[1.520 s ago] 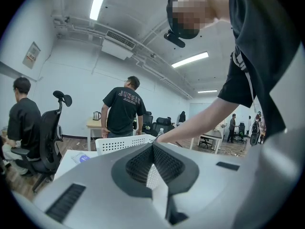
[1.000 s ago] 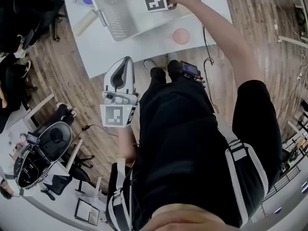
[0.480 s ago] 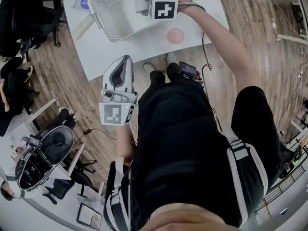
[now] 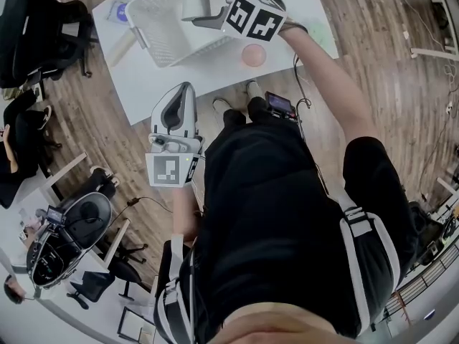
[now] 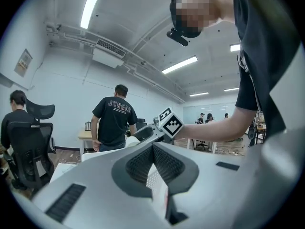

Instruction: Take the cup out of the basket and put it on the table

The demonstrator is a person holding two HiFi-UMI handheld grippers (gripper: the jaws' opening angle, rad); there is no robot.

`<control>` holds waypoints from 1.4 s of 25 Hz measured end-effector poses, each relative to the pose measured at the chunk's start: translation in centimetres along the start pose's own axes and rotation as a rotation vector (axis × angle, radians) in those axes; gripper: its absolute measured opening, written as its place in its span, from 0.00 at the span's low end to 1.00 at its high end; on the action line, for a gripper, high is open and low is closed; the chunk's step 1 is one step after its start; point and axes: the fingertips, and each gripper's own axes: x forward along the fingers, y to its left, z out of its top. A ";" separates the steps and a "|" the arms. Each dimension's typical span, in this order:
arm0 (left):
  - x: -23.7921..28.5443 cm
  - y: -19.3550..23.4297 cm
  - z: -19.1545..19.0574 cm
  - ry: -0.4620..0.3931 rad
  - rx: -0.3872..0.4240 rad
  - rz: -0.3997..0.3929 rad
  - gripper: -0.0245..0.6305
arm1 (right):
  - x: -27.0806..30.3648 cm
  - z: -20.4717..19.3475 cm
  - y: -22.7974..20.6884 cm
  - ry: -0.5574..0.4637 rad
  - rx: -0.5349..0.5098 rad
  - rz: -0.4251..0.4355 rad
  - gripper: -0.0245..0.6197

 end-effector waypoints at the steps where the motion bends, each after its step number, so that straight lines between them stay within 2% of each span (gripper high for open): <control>1: 0.0 0.1 0.1 -0.004 -0.001 0.000 0.07 | -0.7 0.8 -0.1 -0.045 0.034 -0.010 0.59; 4: 0.1 0.4 0.4 -0.014 -0.007 0.003 0.07 | -3.1 3.3 -0.1 -0.192 0.136 -0.030 0.59; 7: 0.5 0.3 0.6 -0.025 -0.012 0.004 0.07 | -5.7 4.5 0.1 -0.297 0.202 -0.048 0.59; 18: 1.0 -0.1 1.1 -0.055 -0.021 -0.011 0.07 | -11.6 4.2 3.1 -0.466 0.327 -0.142 0.59; 23: 1.7 -2.2 1.7 -0.069 -0.010 -0.015 0.07 | -14.5 2.0 4.3 -0.461 0.345 -0.175 0.59; 31: 2.4 -4.6 2.1 -0.077 -0.007 -0.014 0.07 | -17.3 0.2 5.6 -0.491 0.391 -0.181 0.59; 35: 3.2 -6.0 2.5 -0.094 -0.041 -0.001 0.07 | -18.5 -1.0 5.6 -0.467 0.394 -0.172 0.59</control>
